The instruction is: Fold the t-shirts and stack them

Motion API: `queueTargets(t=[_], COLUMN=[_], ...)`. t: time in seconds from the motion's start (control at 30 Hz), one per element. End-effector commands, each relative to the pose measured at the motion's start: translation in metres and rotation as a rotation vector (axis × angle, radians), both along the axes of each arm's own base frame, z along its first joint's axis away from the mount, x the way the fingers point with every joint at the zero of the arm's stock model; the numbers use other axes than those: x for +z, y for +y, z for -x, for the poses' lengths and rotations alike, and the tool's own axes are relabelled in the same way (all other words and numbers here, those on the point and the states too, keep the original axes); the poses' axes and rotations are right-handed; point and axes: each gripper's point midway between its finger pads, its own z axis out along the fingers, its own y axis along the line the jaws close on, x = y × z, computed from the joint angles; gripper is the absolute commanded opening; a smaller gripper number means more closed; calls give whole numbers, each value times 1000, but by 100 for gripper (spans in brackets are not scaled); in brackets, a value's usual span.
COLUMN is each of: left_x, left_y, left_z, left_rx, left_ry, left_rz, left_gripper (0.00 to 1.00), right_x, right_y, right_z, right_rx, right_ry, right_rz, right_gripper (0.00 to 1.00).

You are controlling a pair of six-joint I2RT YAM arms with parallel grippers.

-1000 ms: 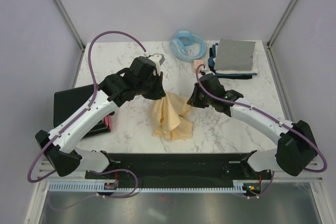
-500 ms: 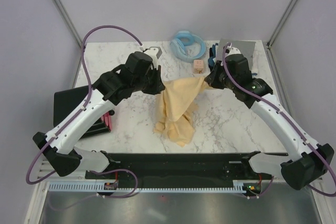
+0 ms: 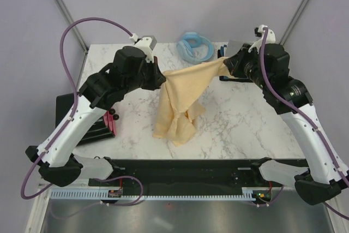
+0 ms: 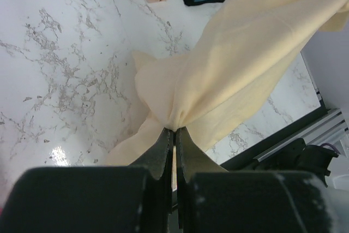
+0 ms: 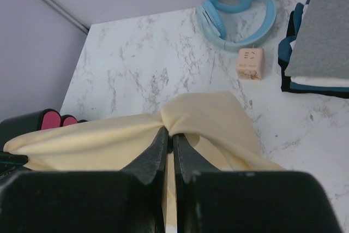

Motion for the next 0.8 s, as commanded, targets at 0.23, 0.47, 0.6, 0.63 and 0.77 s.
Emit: queueTargets(t=[0.23, 0.47, 0.6, 0.63, 0.77], left_x=[91, 84, 62, 54, 19], left_y=[21, 12, 4, -4, -31], left_z=[18, 26, 21, 24, 23], left_rx=[-2, -54, -69, -114, -197], left_ry=[-156, -86, 7, 46, 184], left_rz=[112, 111, 47, 42, 15], left_gripper=[2, 2, 2, 2, 2], right_x=[102, 138, 142, 138, 123], right_y=[-33, -49, -50, -48, -45], right_z=[30, 51, 57, 55, 51], right_rx=[-67, -95, -87, -82, -76], right_ry=[-247, -323, -331, -323, -280], right_rz=[-27, -44, -46, -39, -21], right_gripper=[8, 8, 8, 7, 7])
